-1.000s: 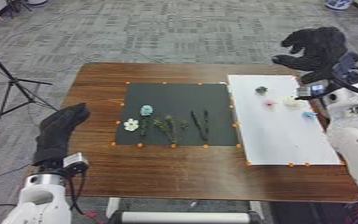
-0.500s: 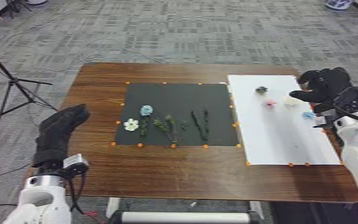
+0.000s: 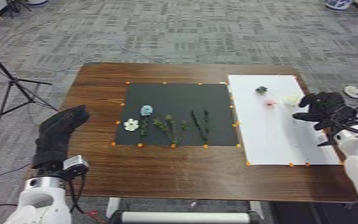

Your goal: Arrange flowers

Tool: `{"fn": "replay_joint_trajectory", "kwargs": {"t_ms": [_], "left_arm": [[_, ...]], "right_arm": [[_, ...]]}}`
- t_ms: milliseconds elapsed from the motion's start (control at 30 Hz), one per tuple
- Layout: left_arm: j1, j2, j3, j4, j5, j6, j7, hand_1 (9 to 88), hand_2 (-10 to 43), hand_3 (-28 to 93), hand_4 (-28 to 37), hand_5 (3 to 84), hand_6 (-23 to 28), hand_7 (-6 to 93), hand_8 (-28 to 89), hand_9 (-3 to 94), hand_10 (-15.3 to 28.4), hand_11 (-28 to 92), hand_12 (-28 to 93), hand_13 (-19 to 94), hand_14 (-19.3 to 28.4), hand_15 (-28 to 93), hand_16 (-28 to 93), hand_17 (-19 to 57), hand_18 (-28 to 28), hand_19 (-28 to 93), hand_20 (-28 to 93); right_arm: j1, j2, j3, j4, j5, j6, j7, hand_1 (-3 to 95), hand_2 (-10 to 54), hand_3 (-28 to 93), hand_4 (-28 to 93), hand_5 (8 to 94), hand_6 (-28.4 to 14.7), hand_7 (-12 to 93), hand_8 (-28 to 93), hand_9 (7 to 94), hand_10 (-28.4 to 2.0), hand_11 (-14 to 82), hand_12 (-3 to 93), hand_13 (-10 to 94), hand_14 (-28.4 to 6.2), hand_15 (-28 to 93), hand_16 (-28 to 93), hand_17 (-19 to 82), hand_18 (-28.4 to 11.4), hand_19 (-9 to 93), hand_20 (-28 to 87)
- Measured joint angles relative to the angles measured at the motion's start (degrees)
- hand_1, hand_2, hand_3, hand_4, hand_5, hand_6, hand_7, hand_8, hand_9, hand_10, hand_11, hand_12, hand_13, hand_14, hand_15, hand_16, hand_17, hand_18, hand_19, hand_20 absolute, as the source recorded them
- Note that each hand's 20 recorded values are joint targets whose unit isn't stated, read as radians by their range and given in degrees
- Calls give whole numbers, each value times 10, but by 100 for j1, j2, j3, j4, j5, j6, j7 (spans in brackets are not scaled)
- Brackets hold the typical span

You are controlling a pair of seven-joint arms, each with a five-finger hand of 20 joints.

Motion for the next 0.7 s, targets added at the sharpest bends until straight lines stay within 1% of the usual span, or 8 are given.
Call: {"fn": "replay_joint_trajectory", "kwargs": {"t_ms": [200,533,633,700], "left_arm": [[74,-8,-35,-26,1,11,14,274,-26,723,-179,519,19,212,-81,516,129,221,142,415,162,197,0,68,115,87,181],[115,-13,-39,-42,1,17,32,274,-26,723,-178,518,18,212,-81,516,128,221,142,415,161,196,0,68,115,87,181],[113,-15,-36,-42,0,17,35,273,-27,724,-178,518,19,211,-81,516,128,221,142,415,161,196,0,68,115,87,181],[110,-15,-31,-42,0,16,37,273,-28,724,-179,518,20,210,-81,516,129,221,142,415,161,196,0,68,115,87,181]], "right_arm": [[95,-11,-38,136,-123,-20,-73,290,-95,725,-234,591,17,292,-146,734,-111,188,172,718,-115,580,327,322,-239,790,582],[37,127,20,16,-81,-14,-63,282,-95,731,-235,593,18,294,-147,731,-114,186,172,712,-115,580,329,318,-238,787,583],[184,139,-69,151,-172,-18,-80,283,-95,731,-235,591,17,293,-148,727,-114,185,172,711,-115,580,329,318,-237,786,583],[355,127,-147,350,-295,-35,-105,283,-95,731,-234,589,16,291,-147,725,-115,184,172,710,-115,580,328,318,-238,786,583]]}}
